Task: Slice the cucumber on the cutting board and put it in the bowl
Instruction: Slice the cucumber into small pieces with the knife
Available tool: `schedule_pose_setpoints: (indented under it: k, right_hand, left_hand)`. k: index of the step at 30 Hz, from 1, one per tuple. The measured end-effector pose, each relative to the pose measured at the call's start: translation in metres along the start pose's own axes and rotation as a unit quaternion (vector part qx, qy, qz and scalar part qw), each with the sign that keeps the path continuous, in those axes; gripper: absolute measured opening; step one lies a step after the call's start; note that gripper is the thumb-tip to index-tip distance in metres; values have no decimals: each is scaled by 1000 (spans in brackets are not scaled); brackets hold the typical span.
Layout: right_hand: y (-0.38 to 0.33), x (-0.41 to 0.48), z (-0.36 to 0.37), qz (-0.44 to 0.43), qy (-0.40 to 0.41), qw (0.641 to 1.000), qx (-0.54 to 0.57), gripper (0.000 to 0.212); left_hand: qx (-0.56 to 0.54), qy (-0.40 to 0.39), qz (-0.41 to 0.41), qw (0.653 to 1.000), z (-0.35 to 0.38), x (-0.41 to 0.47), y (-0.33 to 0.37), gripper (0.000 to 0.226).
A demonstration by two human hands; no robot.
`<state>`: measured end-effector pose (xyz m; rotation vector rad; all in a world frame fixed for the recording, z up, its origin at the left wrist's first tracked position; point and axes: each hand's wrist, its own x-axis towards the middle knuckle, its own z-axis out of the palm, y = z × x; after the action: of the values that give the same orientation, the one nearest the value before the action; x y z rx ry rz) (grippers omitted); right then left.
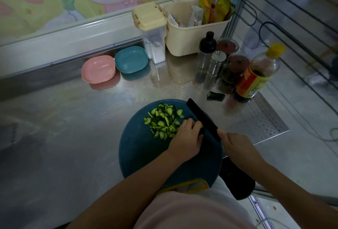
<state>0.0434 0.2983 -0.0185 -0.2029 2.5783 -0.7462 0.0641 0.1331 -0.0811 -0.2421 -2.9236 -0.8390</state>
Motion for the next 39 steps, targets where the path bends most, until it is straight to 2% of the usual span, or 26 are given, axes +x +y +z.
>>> schedule_pose_setpoints:
  k: [8,21,30,35,39]
  right_hand:
    - [0,6,13,-11,-6,1000,-17,51]
    - [4,-3,3,3,-14,999,38,51]
    - [4,-6,6,-13,0,1000,25,50]
    - [2,-7,15,-31,21,999,-8,65]
    - [-7,0,18,-7,7,1000,-25,67]
  left_hand:
    - [-18,9,-6,1000,-2,0,1,18]
    - [-2,21,-7,1000,1,-1,0,20]
    - [-7,19,-4,1000,0,-2,2,18]
    - [-10,20,-17,1000,-2,-1,2,18]
    - [-17,18,-13,1000,-3,0,3,17]
